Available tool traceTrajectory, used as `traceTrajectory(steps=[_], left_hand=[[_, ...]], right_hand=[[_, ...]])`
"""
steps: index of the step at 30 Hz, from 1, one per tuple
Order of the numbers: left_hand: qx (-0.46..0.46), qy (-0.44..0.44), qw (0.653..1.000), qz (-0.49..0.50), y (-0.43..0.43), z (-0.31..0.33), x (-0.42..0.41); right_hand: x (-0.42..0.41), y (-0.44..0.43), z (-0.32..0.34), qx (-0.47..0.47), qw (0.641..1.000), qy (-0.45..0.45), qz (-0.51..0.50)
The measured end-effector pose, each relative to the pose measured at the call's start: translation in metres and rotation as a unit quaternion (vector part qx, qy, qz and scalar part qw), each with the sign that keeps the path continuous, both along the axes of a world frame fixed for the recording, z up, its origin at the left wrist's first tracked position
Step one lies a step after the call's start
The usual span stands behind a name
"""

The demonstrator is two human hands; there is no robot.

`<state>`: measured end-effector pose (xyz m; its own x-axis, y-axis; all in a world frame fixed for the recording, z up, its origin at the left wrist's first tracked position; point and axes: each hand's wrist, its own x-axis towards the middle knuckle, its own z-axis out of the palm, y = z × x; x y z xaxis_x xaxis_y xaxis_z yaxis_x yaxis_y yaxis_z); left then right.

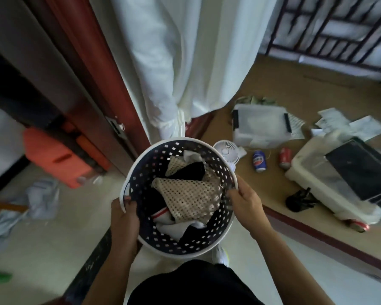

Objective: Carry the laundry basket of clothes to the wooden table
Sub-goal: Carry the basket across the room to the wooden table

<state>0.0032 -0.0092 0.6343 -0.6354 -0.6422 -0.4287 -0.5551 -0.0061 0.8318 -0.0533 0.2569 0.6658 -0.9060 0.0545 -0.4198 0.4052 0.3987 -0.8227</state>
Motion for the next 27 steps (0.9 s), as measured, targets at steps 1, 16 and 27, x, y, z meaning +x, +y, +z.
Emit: traceTrajectory(steps=[1,16,27], left_hand=[[0.006,0.017,1.000,-0.019,0.000,0.009,-0.002],[0.112,0.157,0.900,-0.390,0.106,0.050,0.030],[0.139,0.090,0.766,-0.621,0.314,0.054,0.168]], right_hand=[[0.003,-0.001,0.009,-0.018,0.999,0.012,-0.023],[0.242,0.044,0.044,-0.074,0.878,0.096,-0.463],[0.470,0.137,0.030,-0.065,0.708,0.188,-0.678]])
